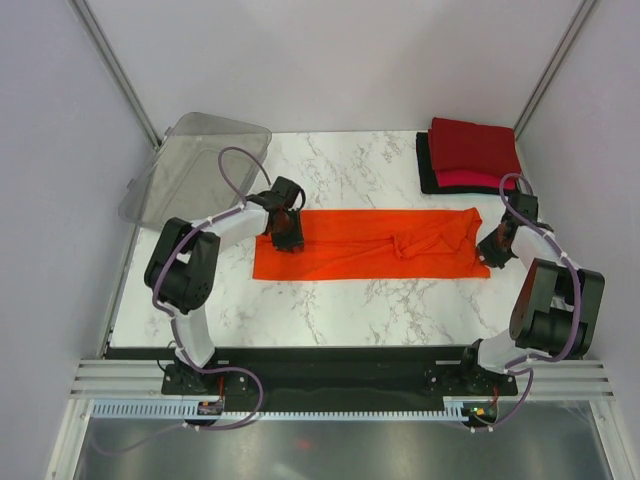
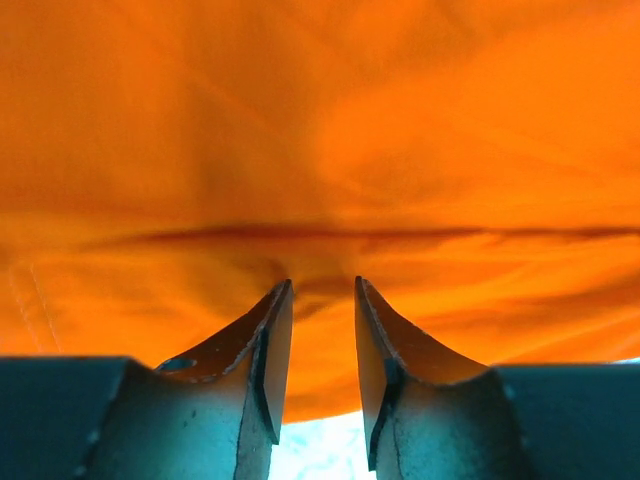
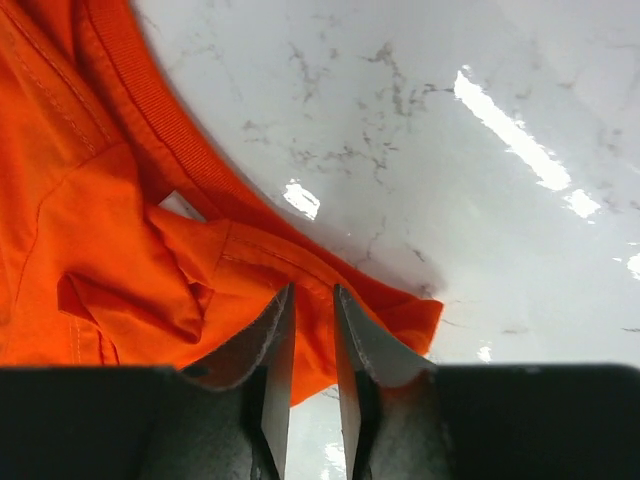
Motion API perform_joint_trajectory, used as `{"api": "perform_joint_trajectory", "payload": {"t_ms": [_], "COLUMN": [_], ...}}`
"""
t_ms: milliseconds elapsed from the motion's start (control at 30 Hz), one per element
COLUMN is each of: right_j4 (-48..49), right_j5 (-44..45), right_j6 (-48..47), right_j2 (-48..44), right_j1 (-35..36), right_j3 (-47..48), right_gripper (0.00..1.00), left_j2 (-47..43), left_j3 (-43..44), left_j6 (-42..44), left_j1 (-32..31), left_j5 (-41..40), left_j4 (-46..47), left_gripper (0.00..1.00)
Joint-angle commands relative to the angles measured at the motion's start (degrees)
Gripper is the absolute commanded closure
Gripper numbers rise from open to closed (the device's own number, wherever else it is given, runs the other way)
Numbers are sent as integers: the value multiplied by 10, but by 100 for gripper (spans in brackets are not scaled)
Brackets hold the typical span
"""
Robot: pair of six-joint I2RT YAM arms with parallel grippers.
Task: Fold and stack the t-shirts
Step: Fold the tshirt
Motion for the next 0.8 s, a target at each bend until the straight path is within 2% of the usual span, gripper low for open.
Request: {"api": "perform_joint_trajectory", "payload": {"t_ms": [0, 200, 433, 600, 767], "right_j4": [-30, -71, -104, -102, -100], "right_j5": [50, 59, 73, 58, 70], "right_j6": [5, 17, 37, 63, 83], "right_j2": [-34, -34, -58, -60, -59], "right_j1": [-7, -14, -21, -21, -20], "right_j3": [30, 44, 35, 18, 10], "right_gripper": [70, 67, 62, 59, 56], "left_j2": [-77, -128, -157, -142, -117], "left_j3": [4, -27, -71, -94, -62], "left_j6": [7, -13, -11, -25, -53], "left_j1": [-37, -53, -75, -73, -60], "left_j5": [-66, 0, -7, -13, 60], "left_j4": [-19, 9, 39, 54, 72], "left_gripper": [60, 59, 59, 59, 59]}}
